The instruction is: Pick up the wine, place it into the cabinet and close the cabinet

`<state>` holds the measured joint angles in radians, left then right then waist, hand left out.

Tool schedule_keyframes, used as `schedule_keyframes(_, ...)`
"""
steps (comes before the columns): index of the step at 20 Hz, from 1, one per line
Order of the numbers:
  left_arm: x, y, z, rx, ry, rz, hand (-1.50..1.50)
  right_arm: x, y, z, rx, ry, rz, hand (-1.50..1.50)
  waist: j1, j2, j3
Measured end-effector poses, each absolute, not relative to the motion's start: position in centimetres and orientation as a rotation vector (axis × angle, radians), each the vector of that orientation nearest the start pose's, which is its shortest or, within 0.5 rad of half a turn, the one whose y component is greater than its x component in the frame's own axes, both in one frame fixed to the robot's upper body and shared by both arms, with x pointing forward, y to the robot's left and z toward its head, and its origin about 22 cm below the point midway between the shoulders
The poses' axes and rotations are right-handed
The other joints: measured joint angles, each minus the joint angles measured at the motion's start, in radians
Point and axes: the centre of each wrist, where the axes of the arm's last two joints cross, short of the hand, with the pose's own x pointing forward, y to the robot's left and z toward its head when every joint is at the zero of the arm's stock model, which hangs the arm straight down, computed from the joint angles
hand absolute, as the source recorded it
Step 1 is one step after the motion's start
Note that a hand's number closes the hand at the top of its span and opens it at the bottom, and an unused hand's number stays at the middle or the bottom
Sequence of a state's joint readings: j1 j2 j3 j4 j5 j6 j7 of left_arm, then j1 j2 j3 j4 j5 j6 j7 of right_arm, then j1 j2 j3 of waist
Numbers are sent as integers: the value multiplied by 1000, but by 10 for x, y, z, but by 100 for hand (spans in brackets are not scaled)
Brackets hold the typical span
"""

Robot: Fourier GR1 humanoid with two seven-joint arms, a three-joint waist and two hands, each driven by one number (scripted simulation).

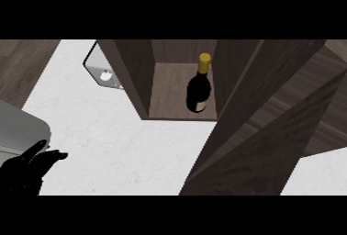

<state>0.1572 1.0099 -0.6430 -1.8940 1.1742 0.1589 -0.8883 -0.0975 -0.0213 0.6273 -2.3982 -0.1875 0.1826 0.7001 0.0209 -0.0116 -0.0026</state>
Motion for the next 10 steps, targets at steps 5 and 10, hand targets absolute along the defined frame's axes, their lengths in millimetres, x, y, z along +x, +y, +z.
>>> schedule_keyframes(5,146,322,52,-420,-1856,199,-150,127,-99,194,718,-1647,798,150,10,-2,-1)
schedule_keyframes(10,138,350,52,-391,-1853,212,-150,123,-88,197,673,-1692,791,150,19,-3,-2)
